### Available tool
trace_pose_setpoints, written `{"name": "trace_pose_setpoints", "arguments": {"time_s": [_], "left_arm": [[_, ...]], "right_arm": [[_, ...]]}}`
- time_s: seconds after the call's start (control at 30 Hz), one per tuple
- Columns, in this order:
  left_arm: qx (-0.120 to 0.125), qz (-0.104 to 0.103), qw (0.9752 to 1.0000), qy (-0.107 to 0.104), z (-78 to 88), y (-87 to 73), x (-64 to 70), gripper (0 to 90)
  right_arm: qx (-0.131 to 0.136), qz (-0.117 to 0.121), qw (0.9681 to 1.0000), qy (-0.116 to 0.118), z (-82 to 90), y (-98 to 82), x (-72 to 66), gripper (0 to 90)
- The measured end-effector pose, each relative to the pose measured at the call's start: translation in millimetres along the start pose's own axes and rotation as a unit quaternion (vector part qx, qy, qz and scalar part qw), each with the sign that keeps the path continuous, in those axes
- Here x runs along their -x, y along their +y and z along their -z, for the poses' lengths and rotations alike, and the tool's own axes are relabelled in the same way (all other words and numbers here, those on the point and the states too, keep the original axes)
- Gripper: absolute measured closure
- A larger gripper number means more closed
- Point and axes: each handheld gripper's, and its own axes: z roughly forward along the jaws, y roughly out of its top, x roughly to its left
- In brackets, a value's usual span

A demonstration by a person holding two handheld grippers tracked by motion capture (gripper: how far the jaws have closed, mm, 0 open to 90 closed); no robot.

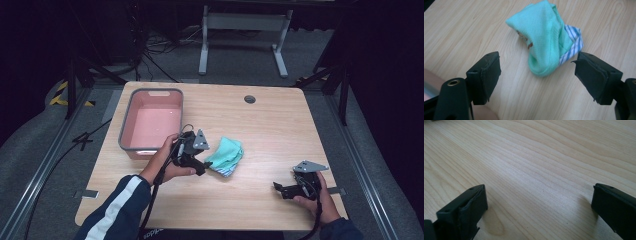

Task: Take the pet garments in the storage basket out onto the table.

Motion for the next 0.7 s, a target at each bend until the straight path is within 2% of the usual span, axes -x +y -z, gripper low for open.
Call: {"name": "trace_pose_setpoints", "arguments": {"time_s": [0.33,0.5,0.53,0.7], "left_arm": [[0.004,-0.017,0.9997,0.016,34.2,-33.0,8.5,21.4],[-0.004,-0.017,0.9997,0.017,40.6,-56.2,13.5,21.4],[-0.004,-0.017,0.9997,0.017,40.6,-56.2,13.5,21.4],[-0.009,-0.018,0.9994,0.028,46.5,-85.4,15.2,20.9]], "right_arm": [[0.0,-0.002,1.0,0.0,0.2,0.0,-0.2,0.6],[0.0,-0.002,1.0,0.0,0.2,-0.1,-0.3,0.6],[0.0,-0.002,1.0,0.0,0.2,-0.1,-0.3,0.6],[0.0,-0.002,1.0,0.0,0.2,-0.1,-0.2,0.6]]}}
